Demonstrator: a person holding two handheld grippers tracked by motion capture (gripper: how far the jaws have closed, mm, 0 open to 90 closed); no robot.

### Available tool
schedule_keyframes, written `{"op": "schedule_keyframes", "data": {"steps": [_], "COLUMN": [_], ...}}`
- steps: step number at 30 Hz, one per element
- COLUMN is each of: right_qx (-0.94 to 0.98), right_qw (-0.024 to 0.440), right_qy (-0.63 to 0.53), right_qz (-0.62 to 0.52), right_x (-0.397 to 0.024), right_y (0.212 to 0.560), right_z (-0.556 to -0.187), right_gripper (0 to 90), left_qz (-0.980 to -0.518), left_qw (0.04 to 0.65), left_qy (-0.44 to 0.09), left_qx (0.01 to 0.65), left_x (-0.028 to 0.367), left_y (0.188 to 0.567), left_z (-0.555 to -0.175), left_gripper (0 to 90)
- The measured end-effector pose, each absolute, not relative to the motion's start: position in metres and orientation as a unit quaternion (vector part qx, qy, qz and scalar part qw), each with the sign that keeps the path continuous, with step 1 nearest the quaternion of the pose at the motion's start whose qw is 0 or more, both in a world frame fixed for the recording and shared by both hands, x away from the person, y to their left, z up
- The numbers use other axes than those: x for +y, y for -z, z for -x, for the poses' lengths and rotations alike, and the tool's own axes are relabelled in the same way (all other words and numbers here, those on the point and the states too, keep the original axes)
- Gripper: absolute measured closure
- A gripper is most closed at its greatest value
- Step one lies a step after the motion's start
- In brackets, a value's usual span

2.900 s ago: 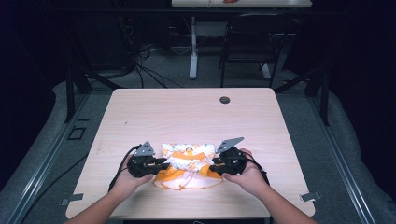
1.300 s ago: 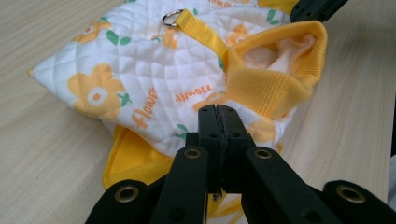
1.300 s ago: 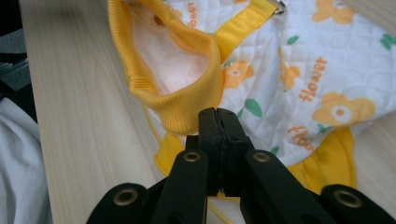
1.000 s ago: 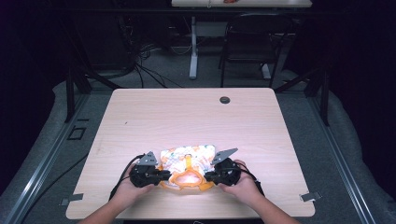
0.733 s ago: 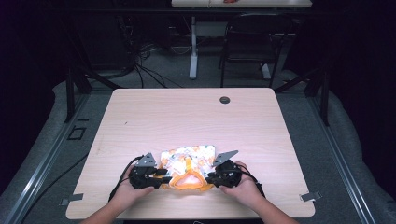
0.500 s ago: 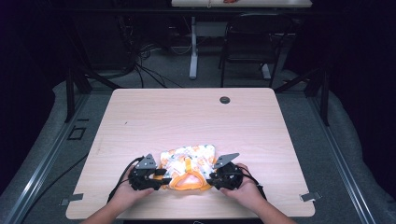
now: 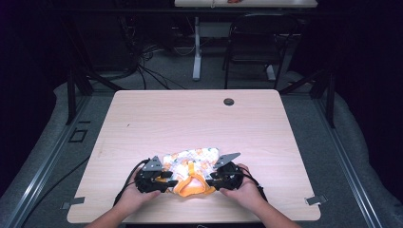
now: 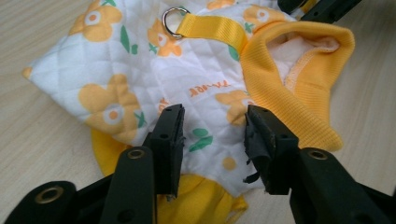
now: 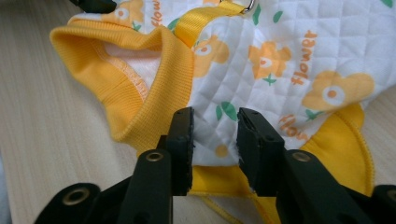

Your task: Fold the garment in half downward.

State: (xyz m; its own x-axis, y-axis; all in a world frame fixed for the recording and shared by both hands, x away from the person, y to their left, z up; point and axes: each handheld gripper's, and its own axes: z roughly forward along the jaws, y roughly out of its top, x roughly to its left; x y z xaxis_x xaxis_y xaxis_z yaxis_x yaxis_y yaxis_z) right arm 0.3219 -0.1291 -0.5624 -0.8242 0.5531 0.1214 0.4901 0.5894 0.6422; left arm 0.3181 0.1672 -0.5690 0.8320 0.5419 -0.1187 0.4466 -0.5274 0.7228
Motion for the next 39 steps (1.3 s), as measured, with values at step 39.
{"op": "schedule_keyframes", "data": {"steps": [39], "right_qx": [0.882], "right_qw": [0.058], "right_qy": [-0.341], "right_qz": [-0.319], "right_x": [-0.123], "right_y": [0.566], "right_z": [-0.358], "right_gripper": [86.1], "left_qz": [-0.863], "left_qw": [0.381], "left_qy": [-0.085], "left_qx": [0.321], "left_x": [0.158], "left_y": [0.57], "left_z": [-0.374], "left_gripper": [87.9]}}
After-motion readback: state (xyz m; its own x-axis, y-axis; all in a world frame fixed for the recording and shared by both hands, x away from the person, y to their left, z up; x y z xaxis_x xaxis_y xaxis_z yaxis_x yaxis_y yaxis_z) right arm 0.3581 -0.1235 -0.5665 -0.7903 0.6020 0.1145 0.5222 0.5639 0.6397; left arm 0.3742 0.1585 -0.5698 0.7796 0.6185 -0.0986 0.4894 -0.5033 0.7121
